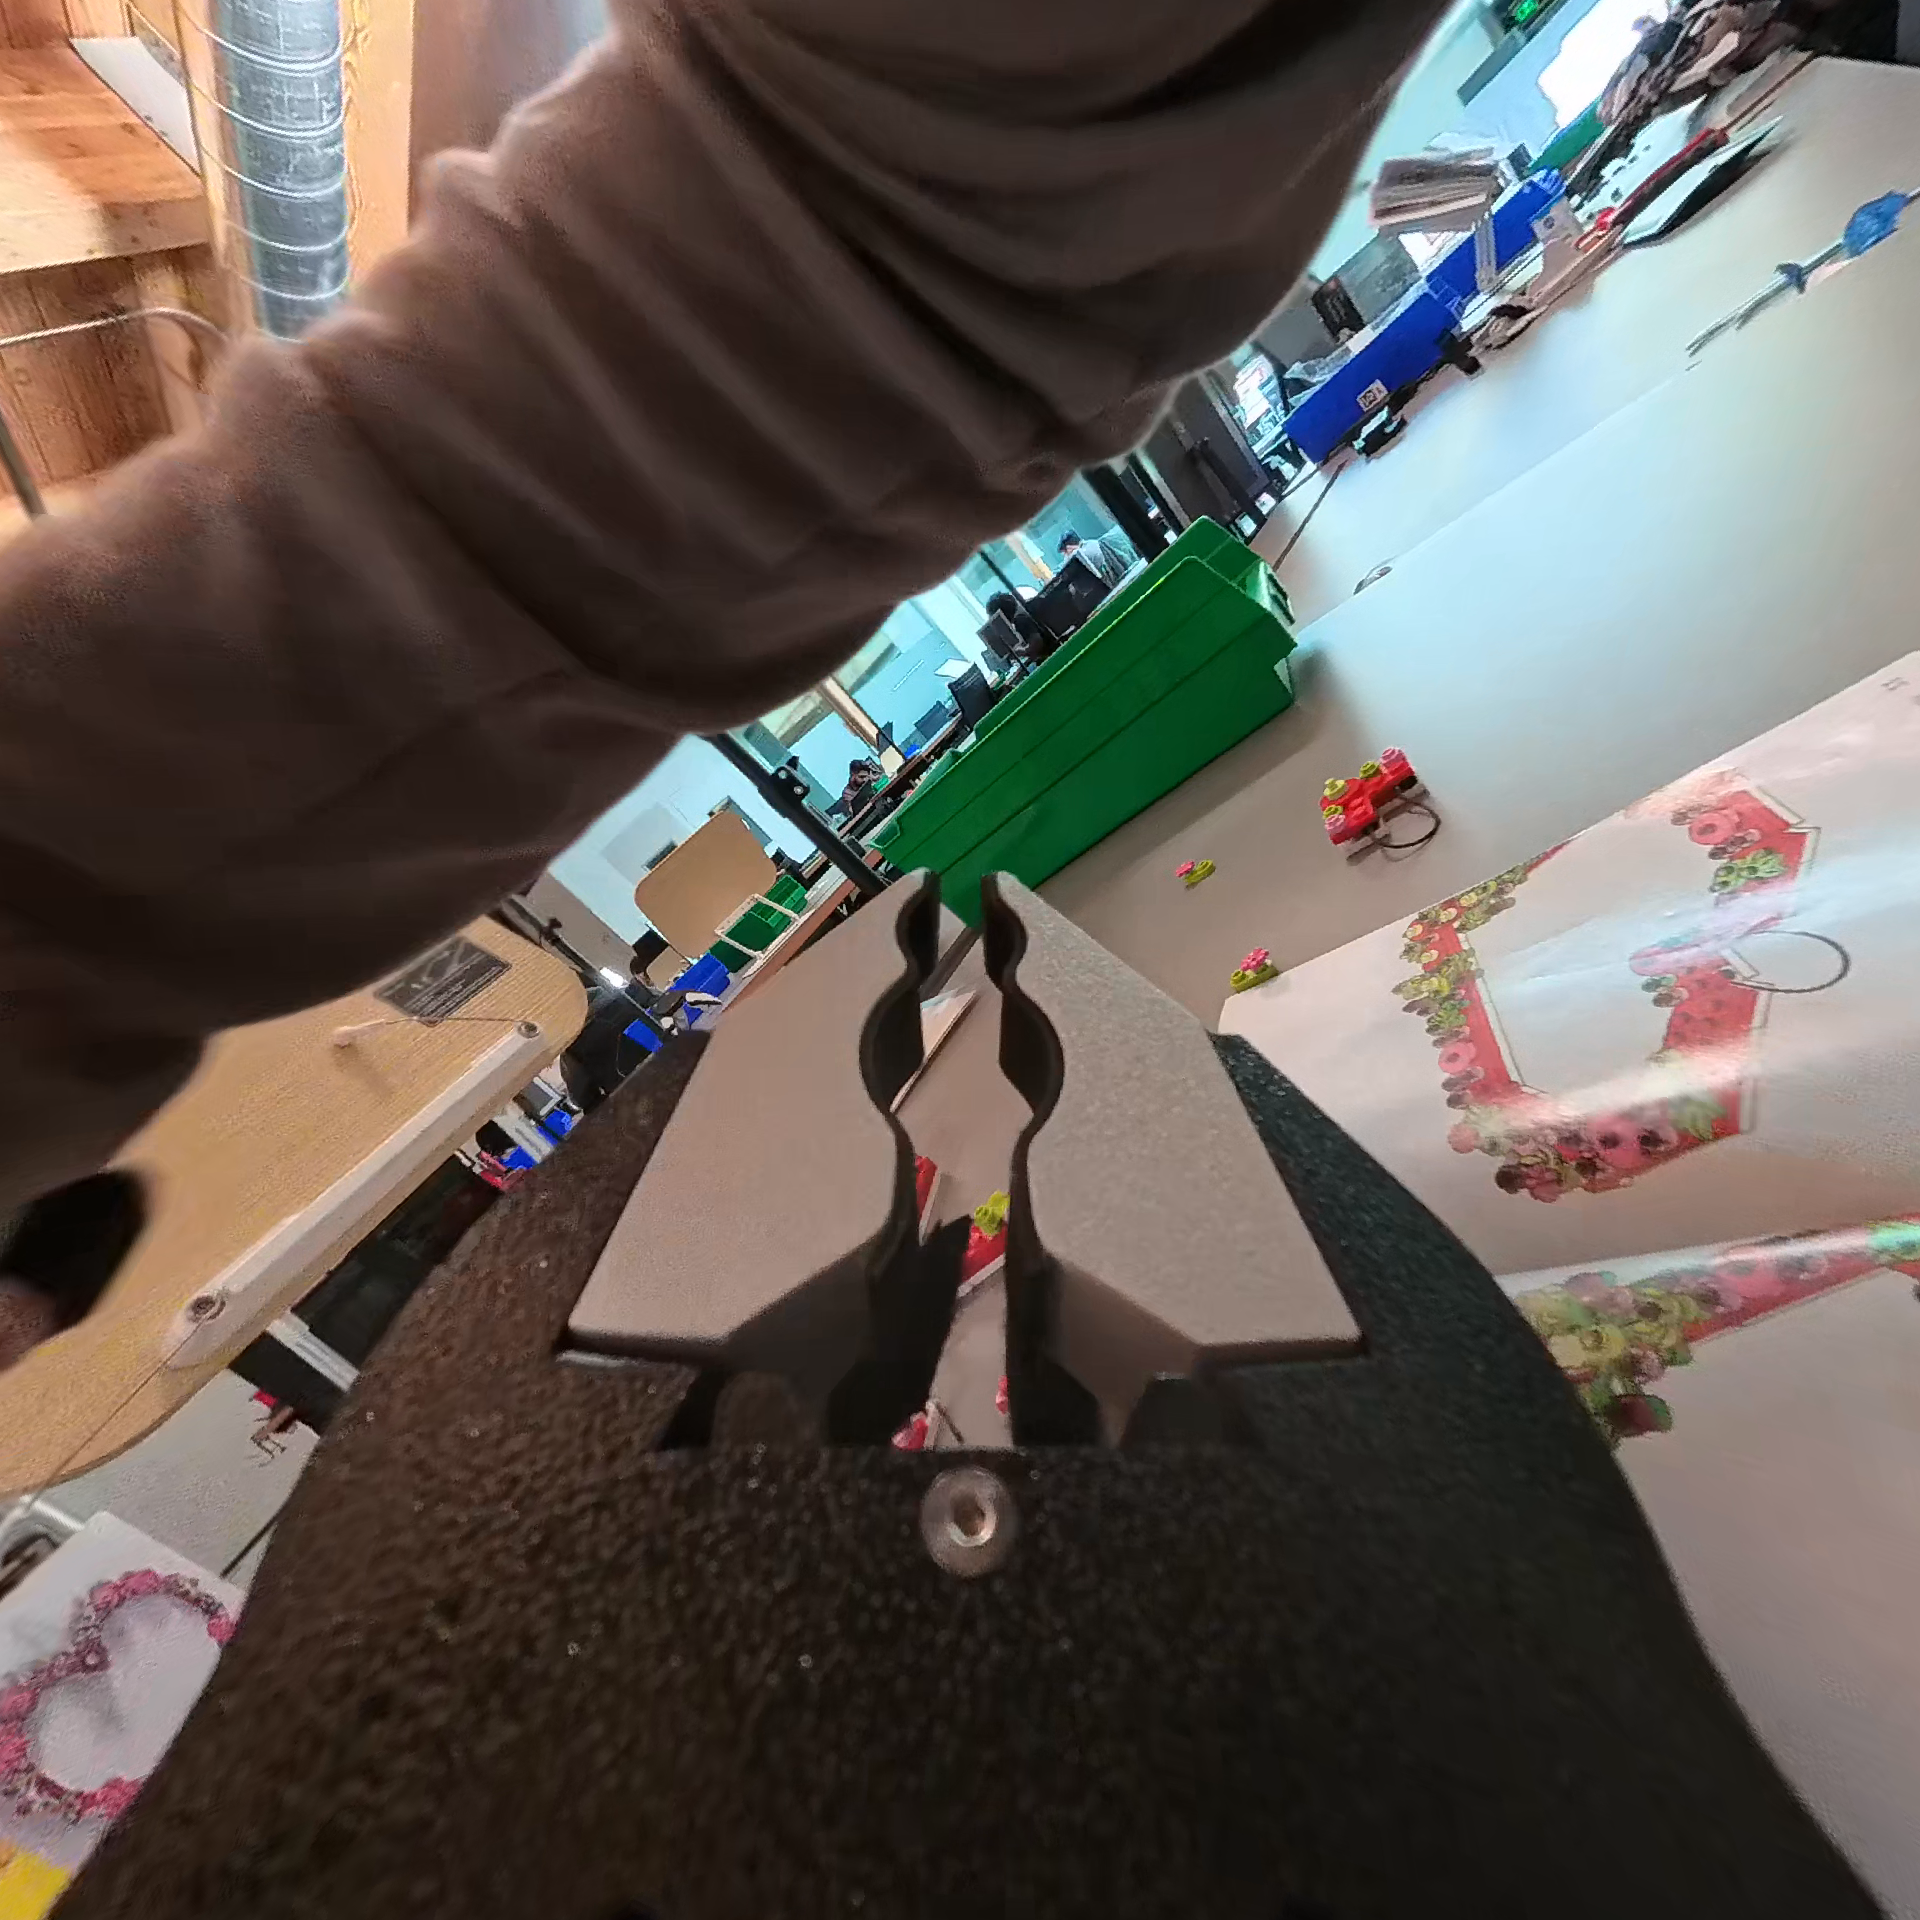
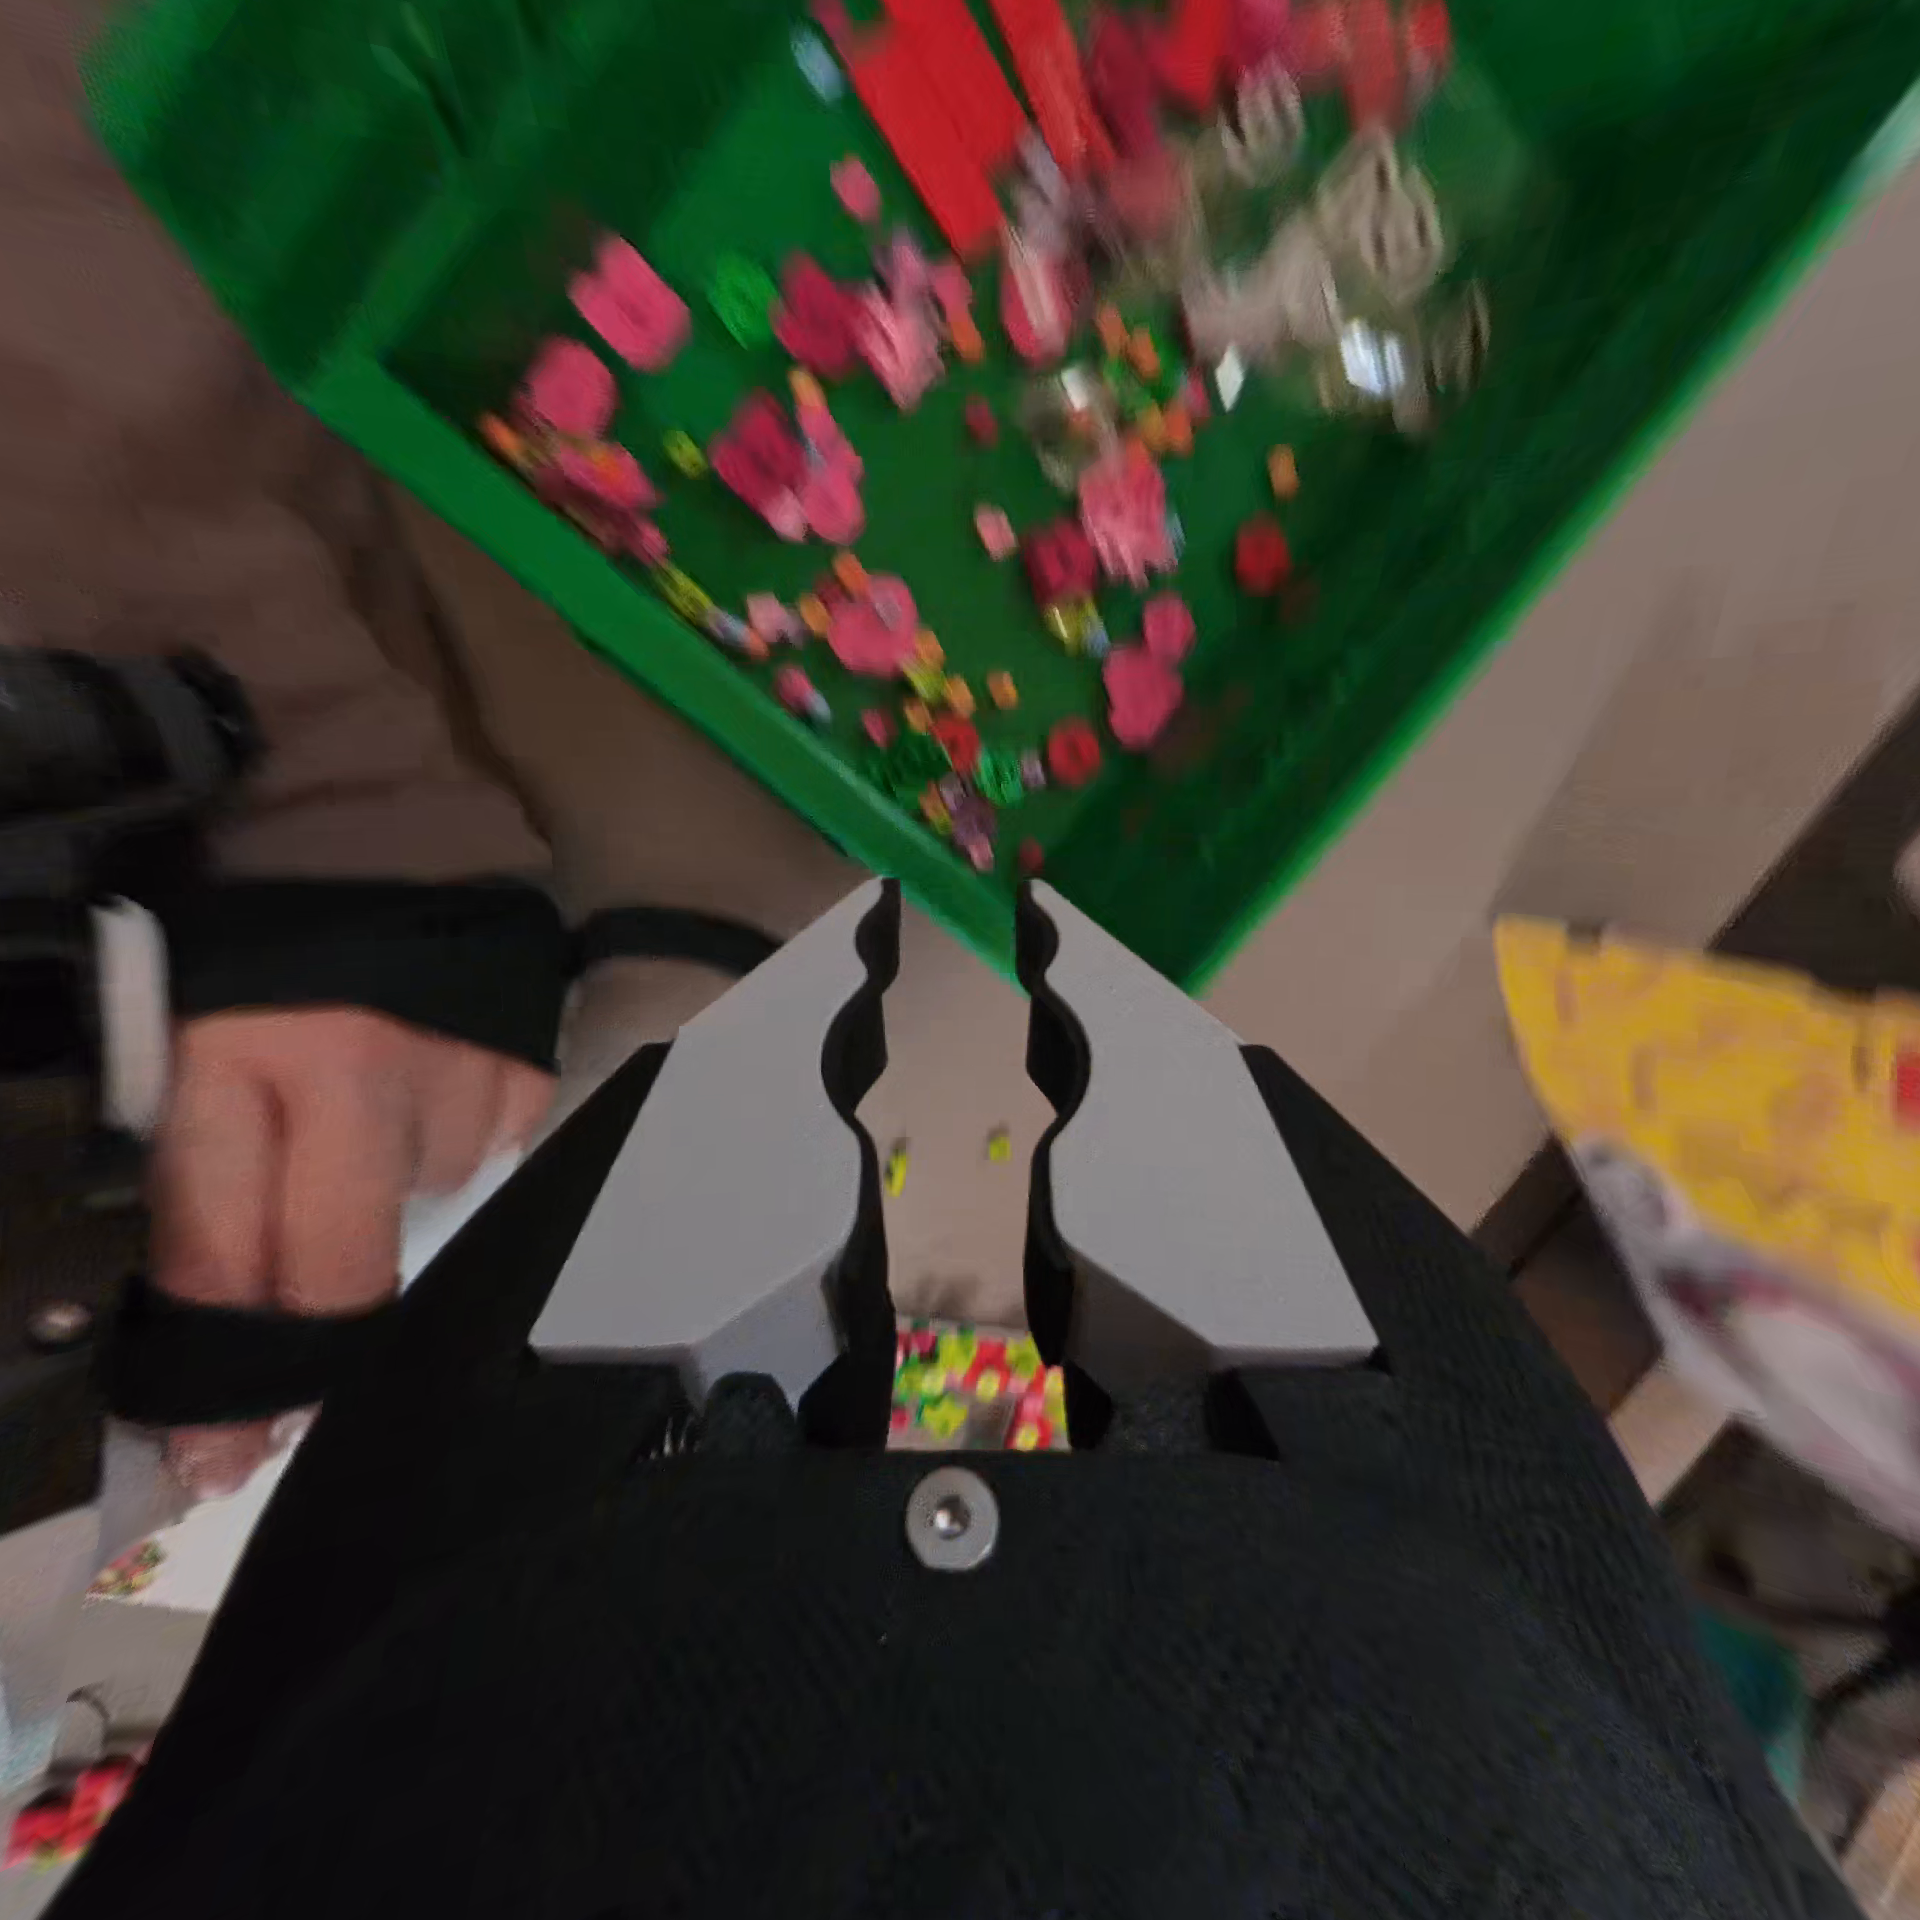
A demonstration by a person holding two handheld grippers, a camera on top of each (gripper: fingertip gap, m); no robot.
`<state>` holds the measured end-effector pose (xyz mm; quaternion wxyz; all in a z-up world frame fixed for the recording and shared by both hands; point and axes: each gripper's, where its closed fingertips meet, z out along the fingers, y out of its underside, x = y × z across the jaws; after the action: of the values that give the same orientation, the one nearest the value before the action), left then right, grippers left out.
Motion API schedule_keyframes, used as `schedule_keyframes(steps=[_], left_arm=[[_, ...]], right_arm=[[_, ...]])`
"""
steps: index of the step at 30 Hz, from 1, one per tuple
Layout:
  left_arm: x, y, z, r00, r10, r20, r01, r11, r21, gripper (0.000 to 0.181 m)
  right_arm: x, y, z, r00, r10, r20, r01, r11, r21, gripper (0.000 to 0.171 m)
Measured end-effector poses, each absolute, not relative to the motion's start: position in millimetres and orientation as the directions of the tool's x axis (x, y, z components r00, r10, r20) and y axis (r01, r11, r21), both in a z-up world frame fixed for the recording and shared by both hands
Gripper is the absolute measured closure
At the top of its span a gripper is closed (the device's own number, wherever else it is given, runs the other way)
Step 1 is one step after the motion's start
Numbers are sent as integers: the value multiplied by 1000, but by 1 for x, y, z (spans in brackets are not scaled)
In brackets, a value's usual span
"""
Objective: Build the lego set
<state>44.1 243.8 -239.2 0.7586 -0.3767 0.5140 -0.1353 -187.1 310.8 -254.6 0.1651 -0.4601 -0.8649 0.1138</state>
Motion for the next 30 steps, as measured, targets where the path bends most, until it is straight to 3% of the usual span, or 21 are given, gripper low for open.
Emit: schedule_keyframes(steps=[1, 3, 7, 15, 23, 30], left_arm=[[45, 243, -240, 430, -591, -682, -184, 682, -708, 176], [46, 242, -241, 424, -587, -690, -189, 688, -701, 176], [45, 242, -241, 426, -591, -685, -186, 684, -705, 176], [45, 243, -240, 429, -593, -682, -185, 681, -708, 176], [44, 245, -240, 435, -596, -675, -181, 676, -714, 176], [44, 245, -240, 437, -597, -673, -181, 674, -716, 176]], right_arm=[[-198, 292, -252, -589, 792, 161, 714, 603, -357, 152], [-211, 258, -259, -725, 681, 101, 616, 707, -347, 156], [-225, 236, -294, -870, 493, -10, 483, 849, -217, 159], [-222, 230, -340, -943, 224, -247, 252, 964, -88, 149], [-229, 228, -352, -989, 65, -135, 70, 997, -33, 141], [-242, 233, -354, -999, 51, 8, 51, 999, -15, 140]])
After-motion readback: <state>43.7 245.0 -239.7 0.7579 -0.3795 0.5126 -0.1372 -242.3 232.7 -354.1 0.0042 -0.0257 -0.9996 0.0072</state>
